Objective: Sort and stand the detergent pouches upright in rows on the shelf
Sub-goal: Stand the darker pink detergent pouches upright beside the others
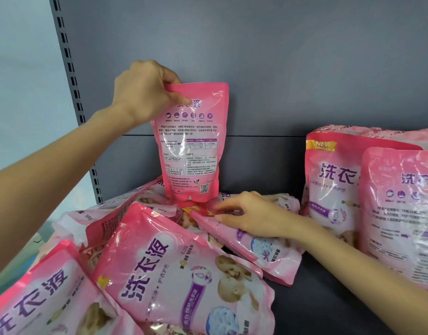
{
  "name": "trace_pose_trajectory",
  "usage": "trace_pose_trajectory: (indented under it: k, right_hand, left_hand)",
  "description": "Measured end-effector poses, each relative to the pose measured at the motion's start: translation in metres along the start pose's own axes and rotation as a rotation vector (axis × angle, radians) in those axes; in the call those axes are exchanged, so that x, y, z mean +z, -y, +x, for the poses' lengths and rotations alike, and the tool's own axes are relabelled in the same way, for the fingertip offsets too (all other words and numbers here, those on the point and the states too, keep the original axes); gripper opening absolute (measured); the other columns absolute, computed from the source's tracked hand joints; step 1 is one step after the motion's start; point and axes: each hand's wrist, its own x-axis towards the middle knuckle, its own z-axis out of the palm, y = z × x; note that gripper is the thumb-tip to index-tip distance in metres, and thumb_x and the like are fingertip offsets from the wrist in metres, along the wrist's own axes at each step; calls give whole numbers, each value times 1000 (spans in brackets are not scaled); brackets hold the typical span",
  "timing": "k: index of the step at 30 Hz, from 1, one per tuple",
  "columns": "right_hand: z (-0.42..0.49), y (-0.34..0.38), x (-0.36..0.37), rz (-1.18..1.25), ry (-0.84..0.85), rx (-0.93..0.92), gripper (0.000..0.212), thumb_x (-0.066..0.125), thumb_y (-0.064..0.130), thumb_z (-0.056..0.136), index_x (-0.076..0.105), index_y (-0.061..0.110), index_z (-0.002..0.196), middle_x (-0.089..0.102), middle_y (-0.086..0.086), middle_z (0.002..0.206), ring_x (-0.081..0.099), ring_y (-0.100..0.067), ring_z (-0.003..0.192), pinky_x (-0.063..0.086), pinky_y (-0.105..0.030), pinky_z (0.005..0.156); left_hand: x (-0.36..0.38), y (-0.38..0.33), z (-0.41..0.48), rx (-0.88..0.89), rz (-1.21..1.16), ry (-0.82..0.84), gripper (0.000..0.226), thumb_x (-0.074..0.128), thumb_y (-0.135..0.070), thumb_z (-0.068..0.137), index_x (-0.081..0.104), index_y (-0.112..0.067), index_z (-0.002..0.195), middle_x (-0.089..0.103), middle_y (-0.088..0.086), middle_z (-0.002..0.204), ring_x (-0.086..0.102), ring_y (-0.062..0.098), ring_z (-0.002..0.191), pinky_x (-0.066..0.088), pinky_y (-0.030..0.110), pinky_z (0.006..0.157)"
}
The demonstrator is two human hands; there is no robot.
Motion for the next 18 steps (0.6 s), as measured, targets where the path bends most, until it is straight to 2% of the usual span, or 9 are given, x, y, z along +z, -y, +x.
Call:
trace_pose_trajectory:
  k: [4, 7, 11, 13, 16, 18]
  right_hand:
    - [15, 5, 7, 30, 1, 31, 37, 54, 45, 89, 70, 16, 105, 71, 1, 102, 63, -16, 95, 48, -37, 91]
    - [19, 4, 10, 21, 4, 41, 38, 56, 47, 87, 68, 20, 111, 70, 5, 102, 61, -14, 97, 48, -38, 91]
    - [19, 4, 11, 3, -4, 30, 39, 57, 47, 86, 67, 19, 111, 70, -6, 103, 61, -22, 99, 49, -44, 89]
    - [19, 6, 14, -43, -49, 6, 37, 55, 42, 86, 67, 14, 106, 70, -10, 98, 63, -26, 90, 51, -46, 83]
    - [18, 8, 17, -70, -100, 17, 32, 53, 35, 84, 68, 9, 97, 67, -13, 79, 58, -26, 65, 51, -43, 67]
    - [20, 10, 17, -78, -119, 37, 29, 54, 33, 84, 69, 10, 94, 65, -11, 74, 57, -29, 64, 51, -40, 63]
  left_hand:
    - [-7, 0, 3, 7, -17, -30, 23, 73, -43, 73, 69, -22, 81, 59, -6, 72, 54, 16, 72, 39, 30, 66]
    - [-14, 2, 5, 12, -16, -61, 25, 72, -44, 73, 70, -21, 83, 61, -6, 74, 56, 15, 73, 40, 30, 66]
    - [-21, 5, 6, 20, 11, -91, 26, 72, -44, 74, 71, -21, 86, 60, -6, 74, 56, 16, 73, 40, 31, 66]
    - [-24, 7, 5, 21, 31, -99, 26, 72, -44, 74, 71, -21, 85, 60, -5, 73, 55, 17, 72, 39, 31, 66]
    - [-28, 9, 3, 26, 51, -105, 27, 72, -44, 74, 71, -20, 86, 60, -4, 73, 56, 18, 73, 40, 32, 65]
    - [-31, 10, 2, 26, 58, -116, 28, 71, -44, 74, 71, -19, 88, 60, -4, 74, 55, 18, 73, 41, 33, 66]
